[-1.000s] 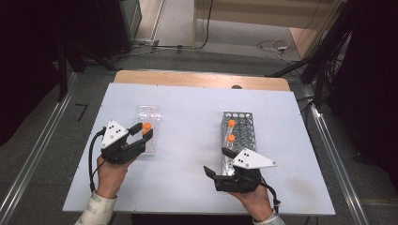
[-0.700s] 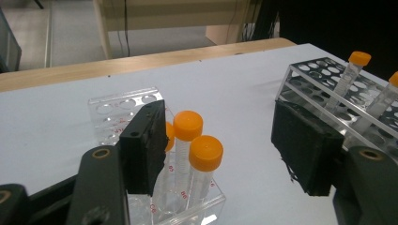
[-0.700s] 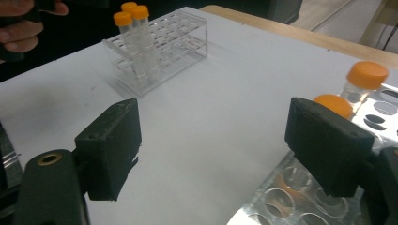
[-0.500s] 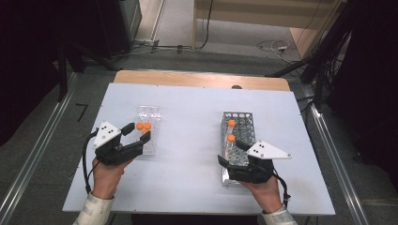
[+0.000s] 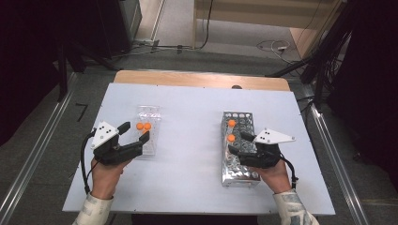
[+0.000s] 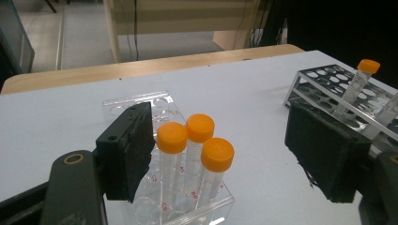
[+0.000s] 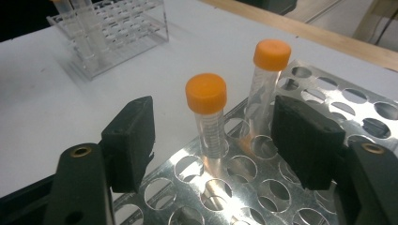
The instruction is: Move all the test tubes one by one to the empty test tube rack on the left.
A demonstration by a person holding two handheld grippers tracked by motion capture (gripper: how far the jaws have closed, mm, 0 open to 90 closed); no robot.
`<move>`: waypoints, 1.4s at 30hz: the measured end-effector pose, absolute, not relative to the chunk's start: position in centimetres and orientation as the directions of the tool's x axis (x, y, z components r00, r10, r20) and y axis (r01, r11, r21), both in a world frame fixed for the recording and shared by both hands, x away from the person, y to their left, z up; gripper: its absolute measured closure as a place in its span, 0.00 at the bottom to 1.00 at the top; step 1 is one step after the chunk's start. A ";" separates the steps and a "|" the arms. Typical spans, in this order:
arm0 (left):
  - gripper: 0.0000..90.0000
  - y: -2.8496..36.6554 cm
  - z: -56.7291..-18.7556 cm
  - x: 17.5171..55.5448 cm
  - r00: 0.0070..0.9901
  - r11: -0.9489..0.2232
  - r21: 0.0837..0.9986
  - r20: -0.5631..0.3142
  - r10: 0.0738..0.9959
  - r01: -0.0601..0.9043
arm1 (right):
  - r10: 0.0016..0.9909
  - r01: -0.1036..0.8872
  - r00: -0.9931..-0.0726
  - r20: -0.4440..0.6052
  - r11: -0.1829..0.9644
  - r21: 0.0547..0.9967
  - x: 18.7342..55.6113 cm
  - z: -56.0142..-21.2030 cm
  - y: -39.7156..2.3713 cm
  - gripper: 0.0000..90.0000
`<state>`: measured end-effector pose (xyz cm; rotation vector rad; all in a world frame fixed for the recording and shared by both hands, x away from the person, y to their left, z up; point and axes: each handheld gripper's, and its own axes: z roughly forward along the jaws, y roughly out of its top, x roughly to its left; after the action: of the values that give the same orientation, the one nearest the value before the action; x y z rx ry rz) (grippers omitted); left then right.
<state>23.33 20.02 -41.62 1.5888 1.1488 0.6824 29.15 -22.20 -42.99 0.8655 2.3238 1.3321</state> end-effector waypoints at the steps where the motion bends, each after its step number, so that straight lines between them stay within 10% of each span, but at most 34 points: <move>1: 0.27 20.0 -41.6 23.3 0.384 -0.032 0.939 -0.109 0.917 0.342 | 0.641 0.344 -0.767 0.018 0.388 0.855 29.3 -43.2 -22.2 0.35; 25: 0.27 20.0 -41.8 23.3 0.387 -0.037 0.935 -0.109 0.916 0.352 | 0.593 0.316 -0.804 -0.034 0.476 0.821 30.7 -44.4 -21.4 0.78; 42: 0.27 20.0 -41.8 23.3 0.386 -0.037 0.936 -0.109 0.916 0.351 | 0.609 0.283 -0.792 -0.043 0.428 0.858 30.1 -42.7 -21.7 0.80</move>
<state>23.28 20.01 -41.83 1.6012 1.1535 0.6775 30.14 -21.69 -42.72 0.7633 2.3398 1.3071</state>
